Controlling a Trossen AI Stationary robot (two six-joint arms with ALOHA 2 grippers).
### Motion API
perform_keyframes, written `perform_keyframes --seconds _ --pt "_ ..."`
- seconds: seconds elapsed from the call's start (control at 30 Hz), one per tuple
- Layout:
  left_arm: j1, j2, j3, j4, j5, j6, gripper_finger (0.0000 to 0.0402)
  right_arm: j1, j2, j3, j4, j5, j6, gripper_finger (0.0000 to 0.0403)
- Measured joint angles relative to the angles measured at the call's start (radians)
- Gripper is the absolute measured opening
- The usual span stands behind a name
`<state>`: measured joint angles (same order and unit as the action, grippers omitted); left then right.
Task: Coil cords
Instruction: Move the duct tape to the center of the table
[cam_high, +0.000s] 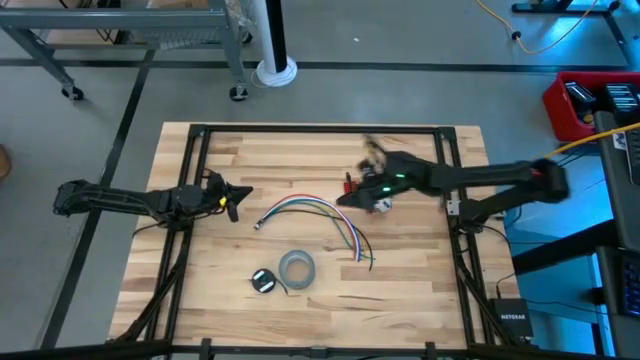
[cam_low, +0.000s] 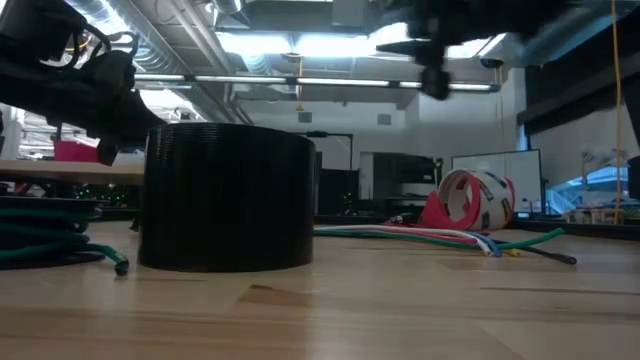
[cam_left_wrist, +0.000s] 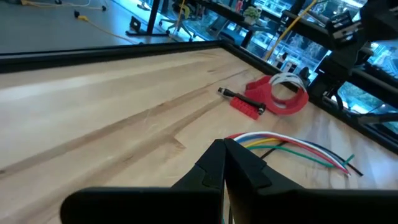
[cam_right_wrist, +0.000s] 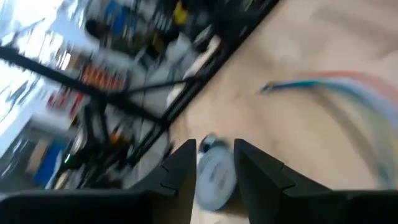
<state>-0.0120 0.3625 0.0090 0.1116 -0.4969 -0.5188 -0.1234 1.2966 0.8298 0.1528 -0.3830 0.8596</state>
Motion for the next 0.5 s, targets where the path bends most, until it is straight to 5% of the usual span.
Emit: perform_keyframes --seconds 0.17,0.5 --pt "0.000 0.000 0.000 -0.006 0.000 0.075 0.0000 0.022 0.268 0.247 -0.095 -0.130 -0.010 0.0112" --pt "0.000 0.000 0.000 -0.043 0.001 0.126 0.0000 0.183 0.618 0.691 -0.509 -0.048 -0.225 0.0112"
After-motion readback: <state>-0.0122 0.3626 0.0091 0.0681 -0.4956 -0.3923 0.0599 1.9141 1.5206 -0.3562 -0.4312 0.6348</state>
